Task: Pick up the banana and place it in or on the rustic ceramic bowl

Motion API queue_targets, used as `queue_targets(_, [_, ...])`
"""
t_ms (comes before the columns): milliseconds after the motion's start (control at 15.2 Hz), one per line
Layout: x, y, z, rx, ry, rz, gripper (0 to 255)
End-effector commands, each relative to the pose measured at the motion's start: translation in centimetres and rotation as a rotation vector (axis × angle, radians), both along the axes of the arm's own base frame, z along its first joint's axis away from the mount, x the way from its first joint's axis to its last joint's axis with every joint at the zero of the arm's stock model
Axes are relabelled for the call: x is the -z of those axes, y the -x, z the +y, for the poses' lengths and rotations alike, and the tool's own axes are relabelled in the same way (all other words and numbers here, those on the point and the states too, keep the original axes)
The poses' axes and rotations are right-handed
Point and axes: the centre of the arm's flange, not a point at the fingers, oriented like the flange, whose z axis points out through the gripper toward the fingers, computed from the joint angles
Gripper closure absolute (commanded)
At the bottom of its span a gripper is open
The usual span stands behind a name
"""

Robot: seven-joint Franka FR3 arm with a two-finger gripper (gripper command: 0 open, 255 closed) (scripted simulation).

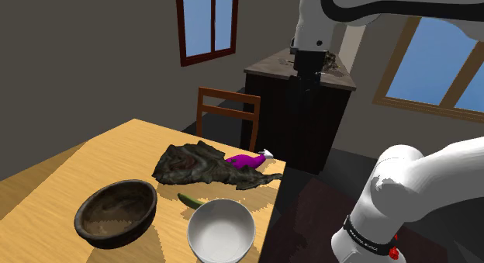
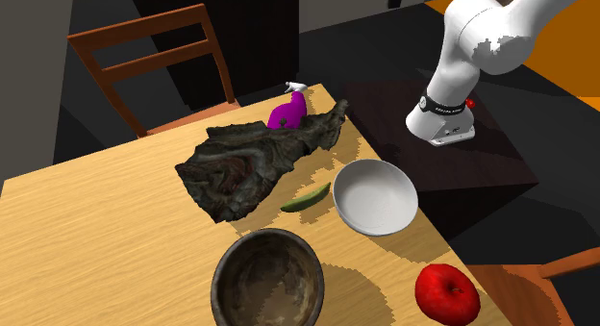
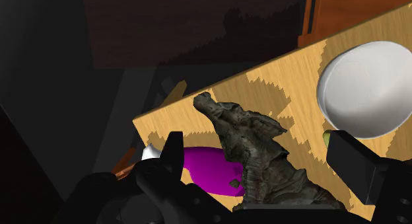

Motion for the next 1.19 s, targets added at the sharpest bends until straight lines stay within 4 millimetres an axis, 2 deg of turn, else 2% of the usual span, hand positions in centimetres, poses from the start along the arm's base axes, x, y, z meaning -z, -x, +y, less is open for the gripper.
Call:
queue_targets(0, [0.0, 0.0, 0.0, 0.0, 0.0, 0.0, 0])
queue_targets(594, [8.0, -6.2, 6.5, -0.136, 0.002, 0.003, 0])
queue_targets(1122, [15.2, -11.0, 13.0, -0.257, 0.003, 0.006, 0])
